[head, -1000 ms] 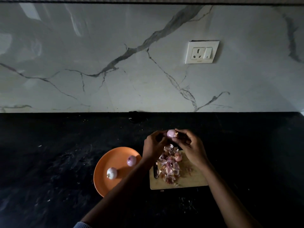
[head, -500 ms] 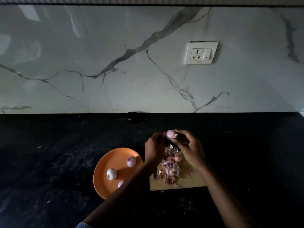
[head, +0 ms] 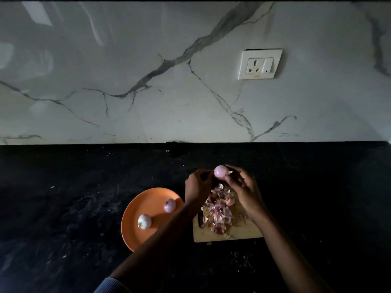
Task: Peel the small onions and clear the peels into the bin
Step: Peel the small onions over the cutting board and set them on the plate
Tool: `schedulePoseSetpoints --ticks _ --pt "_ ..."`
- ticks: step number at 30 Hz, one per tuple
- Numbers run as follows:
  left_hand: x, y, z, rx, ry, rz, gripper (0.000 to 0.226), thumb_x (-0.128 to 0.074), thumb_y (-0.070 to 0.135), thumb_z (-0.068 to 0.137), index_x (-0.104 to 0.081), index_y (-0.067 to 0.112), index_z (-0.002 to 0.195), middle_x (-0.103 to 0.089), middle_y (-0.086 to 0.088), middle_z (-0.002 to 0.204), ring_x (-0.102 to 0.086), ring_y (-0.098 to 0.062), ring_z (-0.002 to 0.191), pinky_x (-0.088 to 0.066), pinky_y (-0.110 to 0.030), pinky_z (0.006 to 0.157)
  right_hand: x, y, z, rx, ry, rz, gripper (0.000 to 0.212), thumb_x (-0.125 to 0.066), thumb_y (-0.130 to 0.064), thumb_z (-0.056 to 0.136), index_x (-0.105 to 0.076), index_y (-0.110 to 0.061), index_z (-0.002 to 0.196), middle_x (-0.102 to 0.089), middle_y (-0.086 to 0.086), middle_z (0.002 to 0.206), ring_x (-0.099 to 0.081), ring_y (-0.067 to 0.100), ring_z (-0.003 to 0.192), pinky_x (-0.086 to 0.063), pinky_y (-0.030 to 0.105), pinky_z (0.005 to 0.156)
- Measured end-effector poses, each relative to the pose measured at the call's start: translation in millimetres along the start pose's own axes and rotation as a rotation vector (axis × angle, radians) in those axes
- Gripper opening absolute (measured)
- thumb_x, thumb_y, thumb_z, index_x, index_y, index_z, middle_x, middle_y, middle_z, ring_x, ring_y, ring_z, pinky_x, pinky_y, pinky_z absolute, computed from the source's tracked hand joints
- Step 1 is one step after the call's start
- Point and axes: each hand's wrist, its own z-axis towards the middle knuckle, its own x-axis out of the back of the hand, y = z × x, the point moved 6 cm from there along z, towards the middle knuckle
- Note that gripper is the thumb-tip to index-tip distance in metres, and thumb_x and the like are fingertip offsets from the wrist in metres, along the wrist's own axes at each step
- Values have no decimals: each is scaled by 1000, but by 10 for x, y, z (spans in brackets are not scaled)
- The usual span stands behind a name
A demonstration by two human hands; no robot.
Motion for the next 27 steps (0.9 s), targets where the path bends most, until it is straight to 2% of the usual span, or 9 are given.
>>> schedulePoseSetpoints --ticks 3,5,7,9,11,14,18,23,27 --pt "-122 -26 -9 80 -119 -174 13 -66 39 85 -74 35 94 -77 -2 95 -74 -18 87 -59 -46 87 27 8 -4 -31 -10 42 36 -64 -34 97 -60 -41 132 -62 -7 132 -65 1 111 -58 22 68" --pt "-172 43 -43 104 -182 -322 18 -65 25 94 -71 19 110 -74 -14 105 -73 -19 84 -61 -35 78 61 35 38 -55 -13 75 38 -66 -33 95 -61 -43 131 -63 -5 133 -65 5 114 -60 29 80" --pt "-183 101 -60 107 -221 -382 24 -58 16 100 -65 6 121 -70 -19 106 -70 -17 82 -58 -24 71 105 39 71 -43 -17 33 42 -69 -49 88 -62 -45 129 -65 -7 133 -62 12 121 -53 43 101" --pt "-170 135 -55 90 -236 -409 28 -58 16 100 -65 2 123 -71 -20 109 -70 -25 93 -57 -32 82 139 18 83 -20 -27 -44 48 -67 -61 85 -61 -44 130 -66 -11 131 -62 10 122 -50 45 105" --pt "-146 134 -30 85 -232 -428 30 -63 18 97 -67 3 122 -73 -18 110 -70 -29 101 -54 -42 92 147 -61 87 25 -33 -136 47 -64 -60 89 -61 -42 132 -66 -15 129 -61 4 121 -51 40 105" --pt "-110 127 7 41 -217 -381 33 -73 26 90 -70 10 119 -75 -12 107 -72 -27 102 -56 -40 94 162 -153 103 79 -35 -213 43 -59 -50 93 -62 -35 133 -66 -14 130 -60 -2 120 -50 27 104" --pt "-106 122 25 -32 -221 -292 48 -81 39 78 -72 17 120 -77 -2 107 -72 -22 103 -53 -49 99 147 -216 145 111 8 -351 40 -63 -48 93 -67 -29 128 -68 -16 124 -60 -4 116 -44 6 94" --pt "-63 149 18 -48 -185 -247 47 -81 39 78 -72 21 120 -77 4 105 -73 -16 99 -54 -52 97 123 -216 183 116 32 -369 36 -67 -48 91 -69 -28 122 -69 -16 121 -62 -2 115 -49 19 99" --pt "-11 140 -9 -62 -144 -246 42 -81 35 81 -72 20 119 -77 5 104 -73 -13 98 -56 -48 94 93 -217 166 116 47 -363 34 -68 -43 92 -70 -26 122 -70 -14 121 -62 -1 115 -47 12 97"
